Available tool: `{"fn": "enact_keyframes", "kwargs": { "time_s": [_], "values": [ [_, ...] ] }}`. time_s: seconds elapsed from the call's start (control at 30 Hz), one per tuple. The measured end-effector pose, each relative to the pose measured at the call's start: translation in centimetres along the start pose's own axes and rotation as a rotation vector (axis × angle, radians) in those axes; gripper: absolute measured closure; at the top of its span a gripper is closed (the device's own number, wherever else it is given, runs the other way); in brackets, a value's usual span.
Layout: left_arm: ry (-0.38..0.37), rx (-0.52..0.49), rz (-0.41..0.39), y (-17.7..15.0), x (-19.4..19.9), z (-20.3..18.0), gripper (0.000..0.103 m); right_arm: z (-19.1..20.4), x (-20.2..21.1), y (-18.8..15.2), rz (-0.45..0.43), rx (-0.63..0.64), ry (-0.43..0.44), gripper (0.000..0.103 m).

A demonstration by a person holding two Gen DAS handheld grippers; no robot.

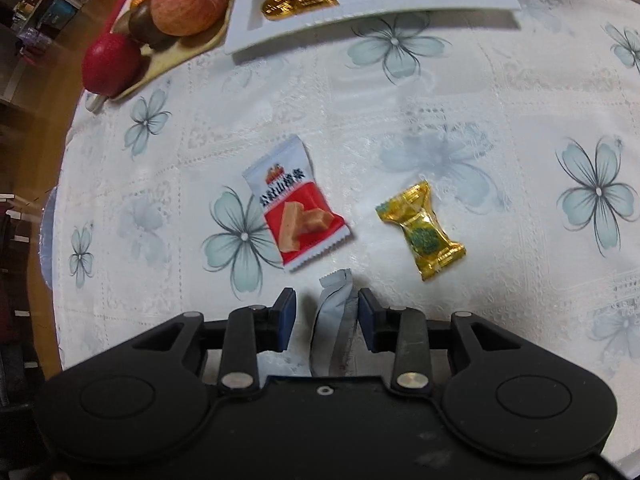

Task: Organize snacks
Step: 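Grasp the white wrapped bar with the left tool while the right tool grasps the gold candy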

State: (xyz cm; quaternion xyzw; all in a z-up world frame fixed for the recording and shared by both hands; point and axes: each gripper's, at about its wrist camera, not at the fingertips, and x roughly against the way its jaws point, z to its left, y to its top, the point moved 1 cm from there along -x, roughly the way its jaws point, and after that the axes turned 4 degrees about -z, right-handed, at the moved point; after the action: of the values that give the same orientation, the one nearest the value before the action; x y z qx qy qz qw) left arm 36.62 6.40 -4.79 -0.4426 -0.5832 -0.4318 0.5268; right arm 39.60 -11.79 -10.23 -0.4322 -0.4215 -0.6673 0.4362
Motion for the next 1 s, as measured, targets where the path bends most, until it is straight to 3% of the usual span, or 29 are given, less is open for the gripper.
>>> {"fn": "enact_keyframes", "kwargs": {
  "time_s": [0.13, 0.27, 0.5, 0.63, 0.73, 0.83, 0.87, 0.9, 1.0],
  "values": [
    [0.006, 0.009, -0.001, 0.0, 0.1, 0.5, 0.071, -0.1, 2.8, 0.2, -0.089, 0.019, 0.061, 0.066],
    [-0.01, 0.014, -0.01, 0.1, 0.5, 0.6, 0.071, -2.0, 4.3, 0.5, -0.097, -0.013, 0.031, 0.066],
    [-0.007, -0.003, -0.002, -0.1, 0.4, 0.1, 0.071, -3.7, 2.8, -0.9, -0.004, -0.02, -0.138, 0.066],
    [-0.009, 0.001, -0.003, -0.1, 0.4, 0.1, 0.071, -3.4, 2.2, -1.7, -0.002, 0.005, -0.19, 0.066],
    [-0.013, 0.003, -0.007, -0.2, 0.6, 0.2, 0.071, -2.2, 2.0, -1.8, 0.003, 0.006, -0.123, 0.066],
    [-0.011, 0.016, -0.02, 0.0, 0.9, 0.7, 0.071, -0.1, 2.5, -1.6, 0.03, 0.045, 0.135, 0.07],
    [-0.007, 0.02, -0.021, 0.0, 0.8, 0.8, 0.071, 0.3, 2.8, -1.4, 0.029, 0.041, 0.176, 0.073],
    [-0.003, 0.023, -0.019, 0.0, 0.8, 0.9, 0.071, 0.3, 3.0, -1.4, 0.014, 0.038, 0.184, 0.073],
    [-0.007, 0.033, 0.0, 0.1, 0.4, 1.1, 0.071, -0.3, 3.3, -1.5, -0.021, 0.032, 0.096, 0.067]
  ]
}}
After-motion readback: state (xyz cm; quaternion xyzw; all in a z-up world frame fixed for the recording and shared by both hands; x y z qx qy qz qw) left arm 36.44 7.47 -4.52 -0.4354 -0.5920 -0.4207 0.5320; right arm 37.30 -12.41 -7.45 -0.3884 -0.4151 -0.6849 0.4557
